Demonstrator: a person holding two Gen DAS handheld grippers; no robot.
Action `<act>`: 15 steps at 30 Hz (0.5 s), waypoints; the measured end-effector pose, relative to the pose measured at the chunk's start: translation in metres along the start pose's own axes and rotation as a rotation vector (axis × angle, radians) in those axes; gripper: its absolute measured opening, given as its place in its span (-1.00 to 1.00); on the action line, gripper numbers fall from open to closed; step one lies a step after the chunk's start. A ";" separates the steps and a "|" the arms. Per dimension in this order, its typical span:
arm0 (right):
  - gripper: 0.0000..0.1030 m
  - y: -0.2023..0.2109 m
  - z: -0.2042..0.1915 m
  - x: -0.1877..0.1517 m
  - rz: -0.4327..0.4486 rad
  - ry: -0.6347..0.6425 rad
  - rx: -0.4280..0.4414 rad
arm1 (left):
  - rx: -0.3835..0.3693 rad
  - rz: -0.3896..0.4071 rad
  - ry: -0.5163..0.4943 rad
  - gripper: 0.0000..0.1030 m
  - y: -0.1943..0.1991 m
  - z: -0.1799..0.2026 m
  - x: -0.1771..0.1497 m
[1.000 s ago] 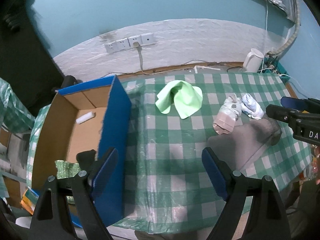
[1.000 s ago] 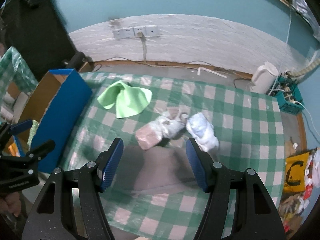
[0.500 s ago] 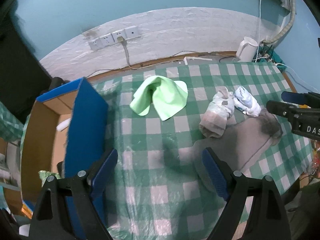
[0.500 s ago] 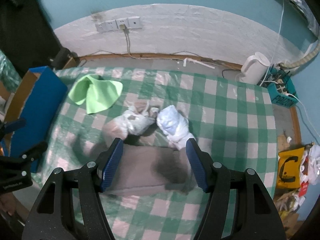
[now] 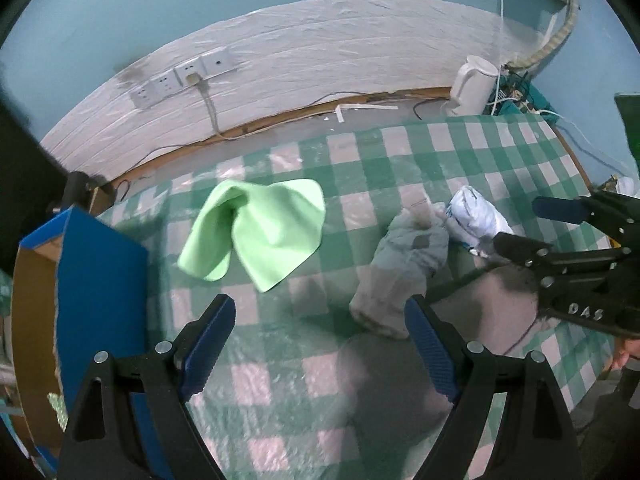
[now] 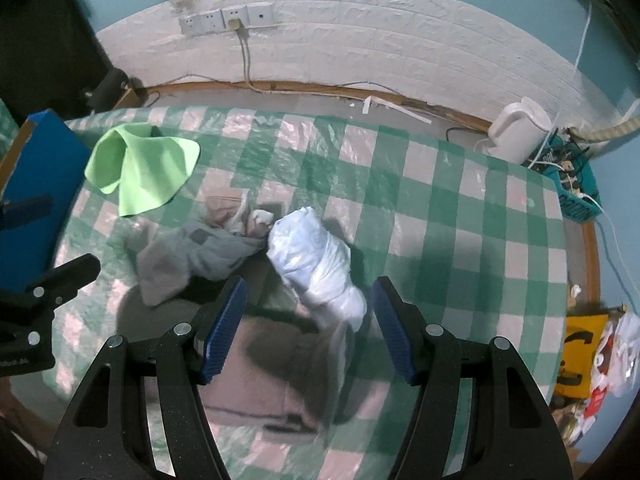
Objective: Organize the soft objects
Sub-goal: 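Lower the right gripper onto the white plastic bag and grasp it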
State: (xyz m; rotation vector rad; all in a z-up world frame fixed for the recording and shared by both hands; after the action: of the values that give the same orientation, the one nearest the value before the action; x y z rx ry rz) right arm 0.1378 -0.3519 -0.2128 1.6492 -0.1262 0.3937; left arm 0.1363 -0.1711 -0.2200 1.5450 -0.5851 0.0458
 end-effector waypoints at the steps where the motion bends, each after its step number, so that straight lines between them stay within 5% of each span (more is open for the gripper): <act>1: 0.25 -0.003 0.000 0.001 -0.001 0.006 0.001 | -0.003 -0.003 -0.007 0.70 -0.003 0.003 0.002; 15: 0.25 -0.039 -0.003 0.008 -0.016 0.132 -0.023 | -0.026 -0.017 -0.102 0.71 -0.027 0.032 0.014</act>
State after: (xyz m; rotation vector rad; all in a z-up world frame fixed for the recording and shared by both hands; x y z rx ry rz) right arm 0.1570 -0.3434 -0.2465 1.5961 -0.0187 0.4856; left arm 0.1482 -0.2076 -0.2419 1.5333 -0.6506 -0.0537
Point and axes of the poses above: each gripper's, at about its wrist camera, not at the fingertips, and y roughly against the way its jaws point, z to its right, x to its top, the point moved 10 cm from there along -y, roughly the way its jaws point, and after that the axes turned 1 degree about -z, right-handed, at the moved point
